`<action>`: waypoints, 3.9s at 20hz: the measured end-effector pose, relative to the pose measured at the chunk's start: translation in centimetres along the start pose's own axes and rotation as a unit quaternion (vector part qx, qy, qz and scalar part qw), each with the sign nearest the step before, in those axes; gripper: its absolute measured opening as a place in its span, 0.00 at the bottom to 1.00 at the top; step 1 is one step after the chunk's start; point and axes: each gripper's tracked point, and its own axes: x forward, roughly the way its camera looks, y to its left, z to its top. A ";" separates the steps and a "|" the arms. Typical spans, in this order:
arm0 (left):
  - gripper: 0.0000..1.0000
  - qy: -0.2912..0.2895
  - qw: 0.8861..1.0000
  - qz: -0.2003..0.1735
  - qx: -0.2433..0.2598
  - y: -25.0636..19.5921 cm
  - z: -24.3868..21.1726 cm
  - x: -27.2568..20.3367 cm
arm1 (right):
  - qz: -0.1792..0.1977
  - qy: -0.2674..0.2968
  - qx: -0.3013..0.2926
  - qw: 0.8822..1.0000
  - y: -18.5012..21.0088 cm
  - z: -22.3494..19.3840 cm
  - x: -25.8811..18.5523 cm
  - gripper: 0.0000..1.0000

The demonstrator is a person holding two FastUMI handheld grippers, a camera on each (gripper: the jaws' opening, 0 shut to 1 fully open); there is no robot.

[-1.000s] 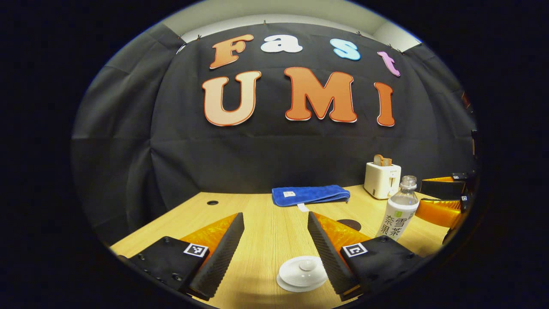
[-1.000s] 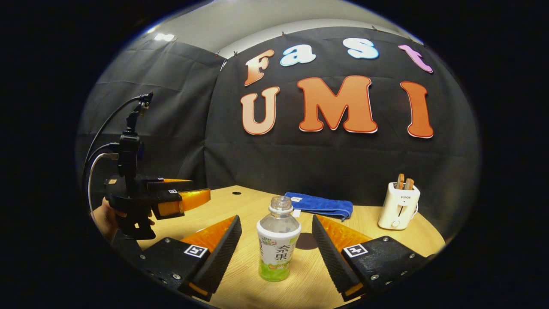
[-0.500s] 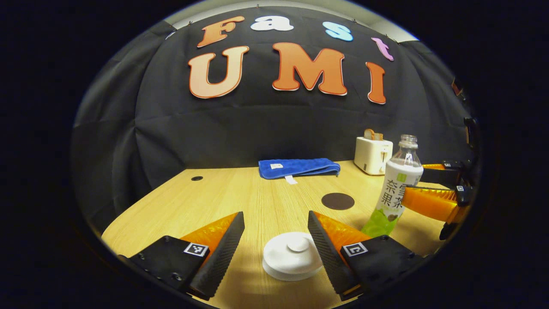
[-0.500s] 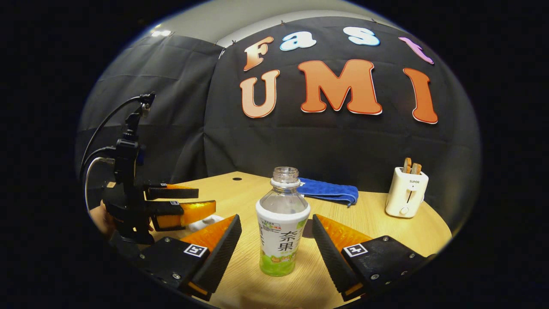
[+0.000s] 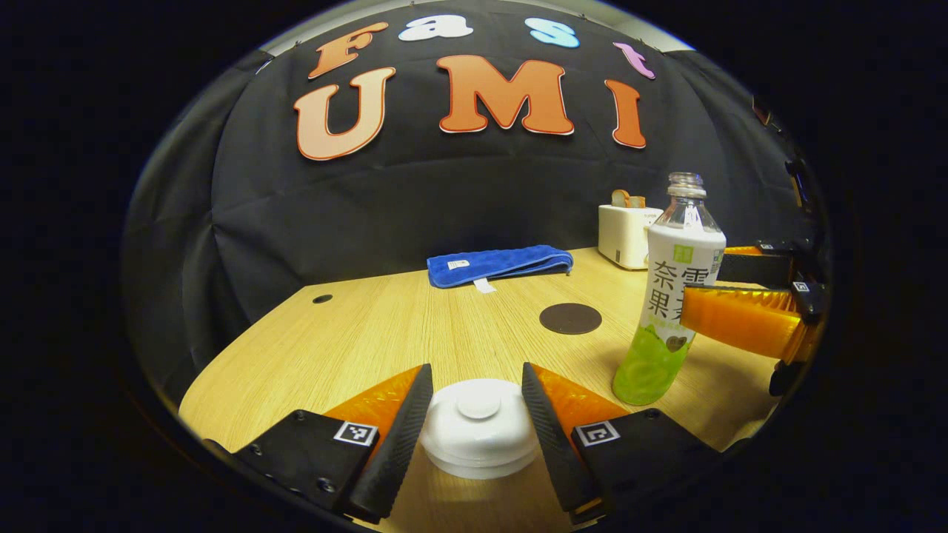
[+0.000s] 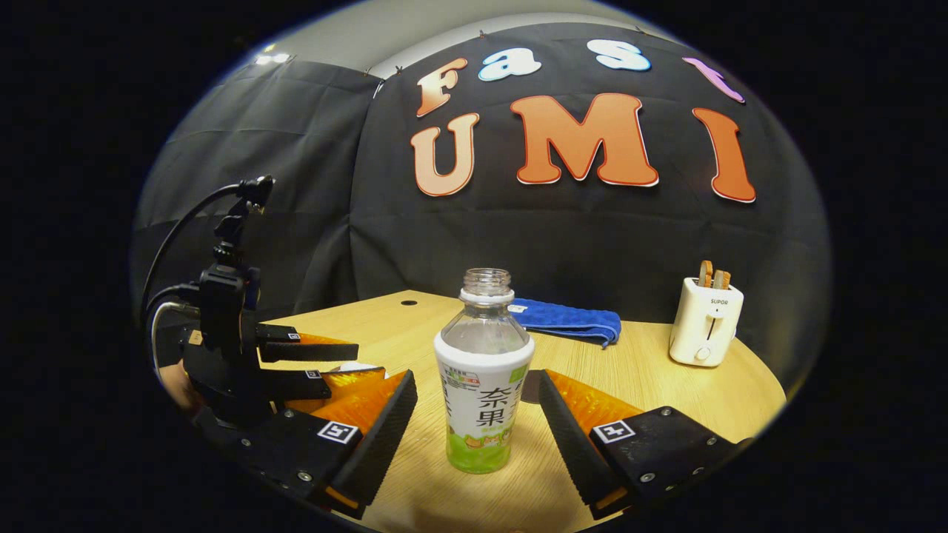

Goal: Open the teacup lid with one hand, grasp the water bottle and pour water into the teacup with the other hand; after pouring, place the water bottle on the coaster and then close the teacup lid.

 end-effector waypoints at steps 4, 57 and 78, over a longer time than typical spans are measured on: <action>0.63 0.008 1.000 0.001 0.004 -0.1 -0.5 0.2 | -0.001 0.002 0.001 1.000 -0.1 -0.2 0.0 0.99; 0.34 -0.051 0.989 0.130 -0.046 15.5 0.3 -3.6 | -0.070 0.136 -0.328 0.932 0.0 -2.8 4.6 0.66; 0.34 -0.038 0.987 0.139 -0.071 18.7 -2.4 -4.2 | -0.100 0.127 -0.588 0.792 -0.1 -1.5 7.7 0.66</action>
